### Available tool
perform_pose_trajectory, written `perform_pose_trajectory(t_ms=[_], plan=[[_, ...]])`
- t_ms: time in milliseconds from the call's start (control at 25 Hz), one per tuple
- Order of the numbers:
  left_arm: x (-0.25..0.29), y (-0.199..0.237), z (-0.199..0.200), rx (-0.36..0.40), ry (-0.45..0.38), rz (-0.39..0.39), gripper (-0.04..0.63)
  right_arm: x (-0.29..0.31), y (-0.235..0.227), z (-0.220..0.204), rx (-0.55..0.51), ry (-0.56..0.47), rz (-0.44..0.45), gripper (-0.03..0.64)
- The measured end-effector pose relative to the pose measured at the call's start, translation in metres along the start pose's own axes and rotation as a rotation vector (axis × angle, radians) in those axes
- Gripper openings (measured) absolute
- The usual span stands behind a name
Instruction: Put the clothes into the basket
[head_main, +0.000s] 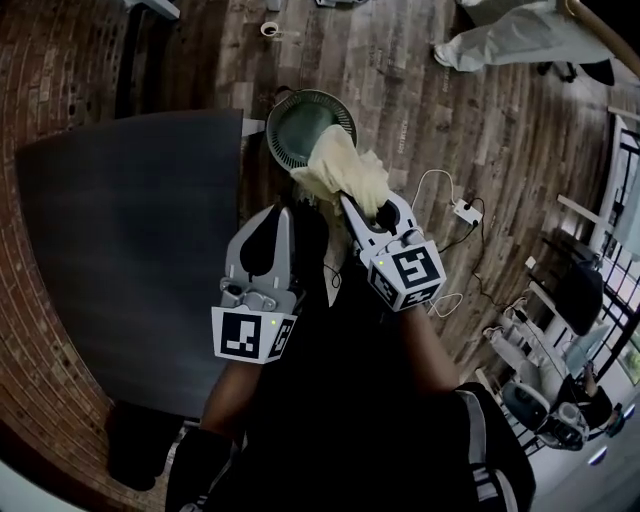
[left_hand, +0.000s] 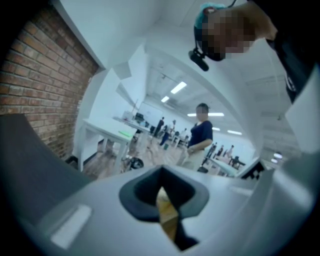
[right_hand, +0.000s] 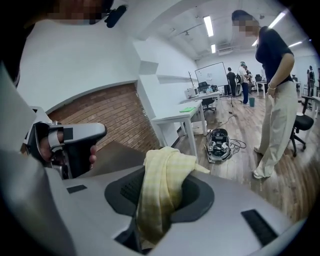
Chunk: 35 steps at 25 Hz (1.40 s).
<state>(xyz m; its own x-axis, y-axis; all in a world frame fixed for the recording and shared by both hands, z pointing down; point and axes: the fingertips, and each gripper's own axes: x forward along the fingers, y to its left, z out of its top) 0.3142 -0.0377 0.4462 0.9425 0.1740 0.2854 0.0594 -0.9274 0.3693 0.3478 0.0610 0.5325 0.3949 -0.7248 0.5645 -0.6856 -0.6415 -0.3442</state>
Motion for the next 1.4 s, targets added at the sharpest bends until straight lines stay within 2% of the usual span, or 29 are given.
perform_pose_trajectory(t_ms=[440, 640, 840, 1000, 1160, 1400], plan=[[0.029, 0.030, -0.014, -0.025, 0.042, -0.009, 0.005, 0.065, -0.029, -0.033, 0.027, 0.072, -0.057, 0.124], [0.032, 0.037, -0.018, -0.027, 0.046, -0.020, 0.005, 0.098, -0.044, -0.079, 0.061, 0.197, -0.094, 0.208], [0.029, 0.047, -0.023, -0.047, 0.057, -0.011, 0.005, 0.116, -0.051, -0.130, 0.131, 0.320, -0.099, 0.232], [0.024, 0.057, -0.028, -0.052, 0.066, -0.002, 0.005, 0.122, -0.056, -0.163, 0.209, 0.375, -0.128, 0.233], [0.022, 0.065, -0.033, -0.059, 0.073, 0.003, 0.005, 0.128, -0.056, -0.178, 0.246, 0.387, -0.141, 0.233], [0.022, 0.069, -0.038, -0.075, 0.078, 0.002, 0.005, 0.130, -0.056, -0.165, 0.224, 0.349, -0.174, 0.233]])
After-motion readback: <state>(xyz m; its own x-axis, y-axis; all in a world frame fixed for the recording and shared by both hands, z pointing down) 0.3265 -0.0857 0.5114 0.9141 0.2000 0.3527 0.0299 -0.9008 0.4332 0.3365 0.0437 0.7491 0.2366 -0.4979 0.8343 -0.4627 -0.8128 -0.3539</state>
